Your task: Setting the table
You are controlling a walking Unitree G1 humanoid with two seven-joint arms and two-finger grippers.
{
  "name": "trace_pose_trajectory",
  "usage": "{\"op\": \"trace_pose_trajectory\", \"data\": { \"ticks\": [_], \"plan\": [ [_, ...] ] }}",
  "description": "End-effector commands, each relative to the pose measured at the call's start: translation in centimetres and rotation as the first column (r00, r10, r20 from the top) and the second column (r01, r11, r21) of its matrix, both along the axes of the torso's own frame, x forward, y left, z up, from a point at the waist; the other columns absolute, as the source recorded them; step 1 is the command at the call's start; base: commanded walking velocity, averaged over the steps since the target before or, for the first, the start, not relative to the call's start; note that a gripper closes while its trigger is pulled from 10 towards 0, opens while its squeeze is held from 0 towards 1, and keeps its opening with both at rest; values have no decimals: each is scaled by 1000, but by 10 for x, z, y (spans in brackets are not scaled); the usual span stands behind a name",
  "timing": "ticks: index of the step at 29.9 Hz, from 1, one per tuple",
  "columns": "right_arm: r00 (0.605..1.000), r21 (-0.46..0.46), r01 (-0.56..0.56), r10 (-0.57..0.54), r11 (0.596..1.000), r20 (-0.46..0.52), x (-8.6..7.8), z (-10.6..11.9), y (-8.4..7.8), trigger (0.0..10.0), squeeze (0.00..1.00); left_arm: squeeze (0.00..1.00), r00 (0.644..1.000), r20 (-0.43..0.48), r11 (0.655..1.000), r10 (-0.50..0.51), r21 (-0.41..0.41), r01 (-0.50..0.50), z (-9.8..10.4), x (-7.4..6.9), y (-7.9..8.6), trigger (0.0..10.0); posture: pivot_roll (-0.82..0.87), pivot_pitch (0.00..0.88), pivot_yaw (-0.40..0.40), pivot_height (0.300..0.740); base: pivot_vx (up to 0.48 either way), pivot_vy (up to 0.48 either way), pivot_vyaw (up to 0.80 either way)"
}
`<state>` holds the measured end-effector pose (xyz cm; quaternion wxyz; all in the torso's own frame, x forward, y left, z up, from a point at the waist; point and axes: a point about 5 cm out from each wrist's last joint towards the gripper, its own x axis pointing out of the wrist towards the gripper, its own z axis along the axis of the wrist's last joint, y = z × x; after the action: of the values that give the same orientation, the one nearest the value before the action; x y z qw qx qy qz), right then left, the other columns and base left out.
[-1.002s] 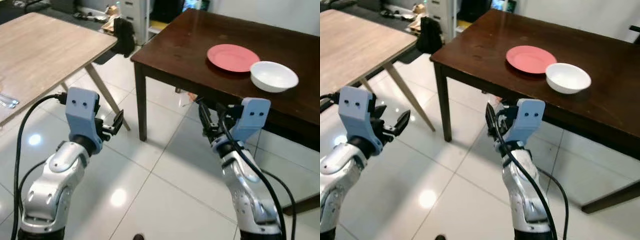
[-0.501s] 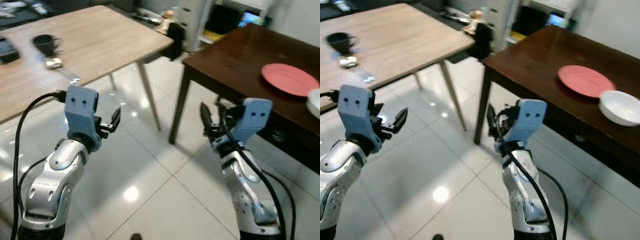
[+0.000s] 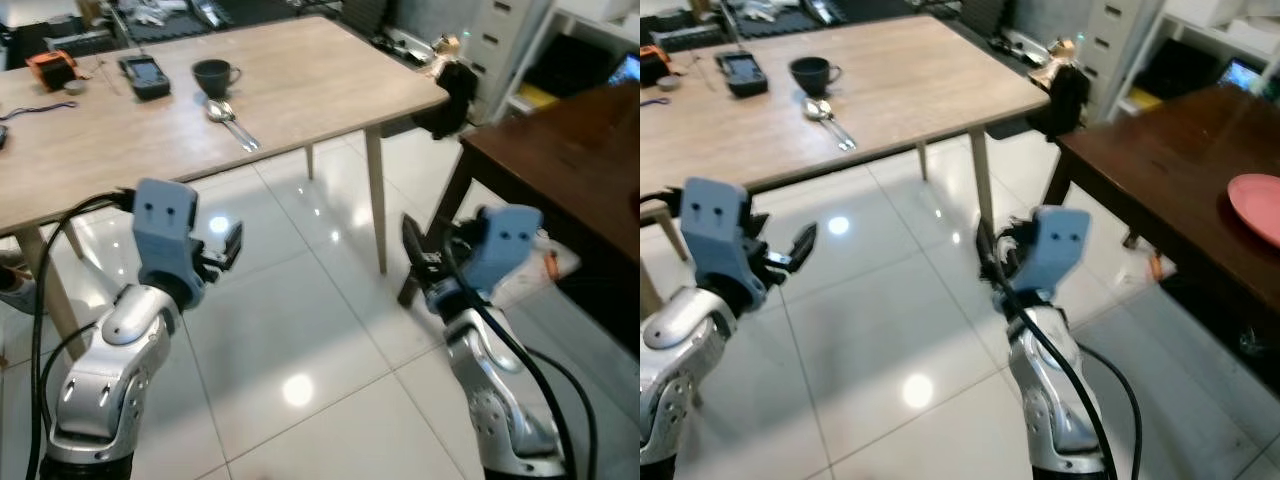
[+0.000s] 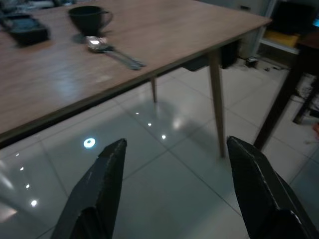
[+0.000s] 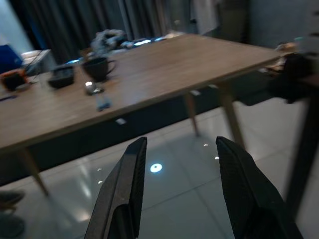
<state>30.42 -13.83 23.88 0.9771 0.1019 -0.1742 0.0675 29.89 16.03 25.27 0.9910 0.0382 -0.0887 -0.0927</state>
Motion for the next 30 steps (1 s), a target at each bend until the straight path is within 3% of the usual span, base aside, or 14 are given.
{"op": "trace_pose_trajectory", "data": {
  "ticks": [1, 21, 30],
  "plan": [
    [1000, 10, -19, 19, 1000, -6, -1, -2, 4, 10000, 0, 0, 1000, -12, 1000, 16, 0, -16, -4, -1, 3, 10000, 85, 185, 42, 740, 386, 0, 0],
    [1000, 13, -26, 26, 1000, 2, -1, -2, 5, 10000, 0, 0, 1000, -9, 1000, 14, -2, -14, -3, 2, 4, 10000, 85, 174, 46, 740, 401, 0, 0],
    [1000, 8, -29, 29, 1000, 7, 0, -1, 6, 10000, 0, 0, 1000, -5, 1000, 13, -1, -13, -3, 2, 4, 10000, 88, 169, 45, 740, 397, 0, 715]
  ]
}}
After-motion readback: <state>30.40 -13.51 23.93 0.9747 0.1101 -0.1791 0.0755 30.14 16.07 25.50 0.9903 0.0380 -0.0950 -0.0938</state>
